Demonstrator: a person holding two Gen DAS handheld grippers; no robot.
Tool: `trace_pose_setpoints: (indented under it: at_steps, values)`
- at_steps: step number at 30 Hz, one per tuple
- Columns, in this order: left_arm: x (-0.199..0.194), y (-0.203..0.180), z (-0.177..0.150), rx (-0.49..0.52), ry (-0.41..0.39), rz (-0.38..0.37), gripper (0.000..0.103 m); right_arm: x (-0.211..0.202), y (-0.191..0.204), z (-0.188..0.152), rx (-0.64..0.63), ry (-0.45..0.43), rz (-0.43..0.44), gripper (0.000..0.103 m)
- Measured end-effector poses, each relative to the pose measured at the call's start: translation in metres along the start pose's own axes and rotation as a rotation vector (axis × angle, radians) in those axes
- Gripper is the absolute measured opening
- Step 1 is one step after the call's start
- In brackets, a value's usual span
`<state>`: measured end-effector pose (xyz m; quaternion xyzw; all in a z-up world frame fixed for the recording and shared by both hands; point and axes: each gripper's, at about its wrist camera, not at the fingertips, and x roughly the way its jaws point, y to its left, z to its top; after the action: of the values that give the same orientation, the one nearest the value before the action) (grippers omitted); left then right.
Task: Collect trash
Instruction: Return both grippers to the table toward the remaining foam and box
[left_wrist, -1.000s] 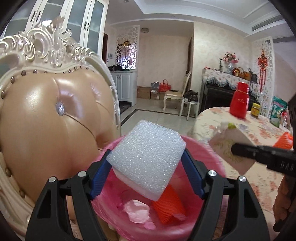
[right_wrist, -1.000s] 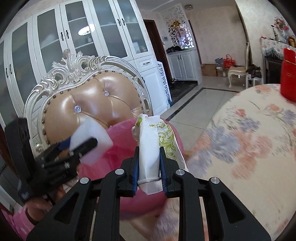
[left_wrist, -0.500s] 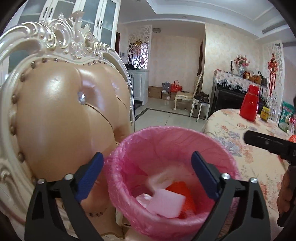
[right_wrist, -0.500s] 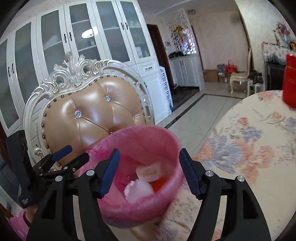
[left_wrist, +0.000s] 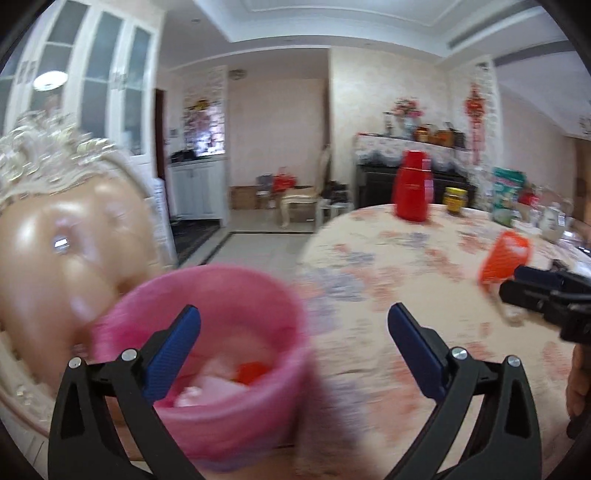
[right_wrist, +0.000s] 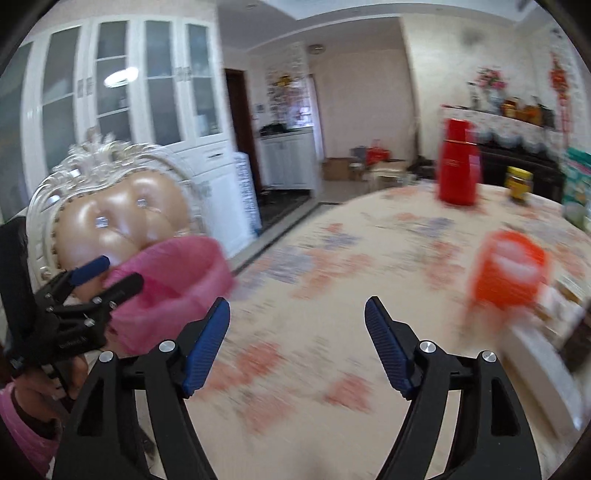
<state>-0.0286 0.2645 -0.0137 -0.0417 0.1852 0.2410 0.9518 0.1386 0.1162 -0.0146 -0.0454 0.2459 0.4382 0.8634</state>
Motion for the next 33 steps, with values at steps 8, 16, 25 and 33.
trace_pose_setpoints:
  at_steps: [8,16,25,33]
  values:
    - [0.006,-0.101,0.011,0.036,-0.001,-0.202,0.098,-0.068,-0.095,-0.029,0.154,-0.033,-0.228,0.072]
    - [0.011,-0.197,0.007,0.121,0.013,-0.335,0.098,-0.123,-0.186,-0.063,0.385,-0.046,-0.449,0.072]
    - [0.028,-0.237,0.001,0.118,0.079,-0.37,0.098,-0.101,-0.228,-0.072,0.464,0.02,-0.492,0.072]
    - [0.041,-0.253,0.002,0.123,0.111,-0.341,0.098,-0.097,-0.243,-0.072,0.531,-0.003,-0.464,0.039]
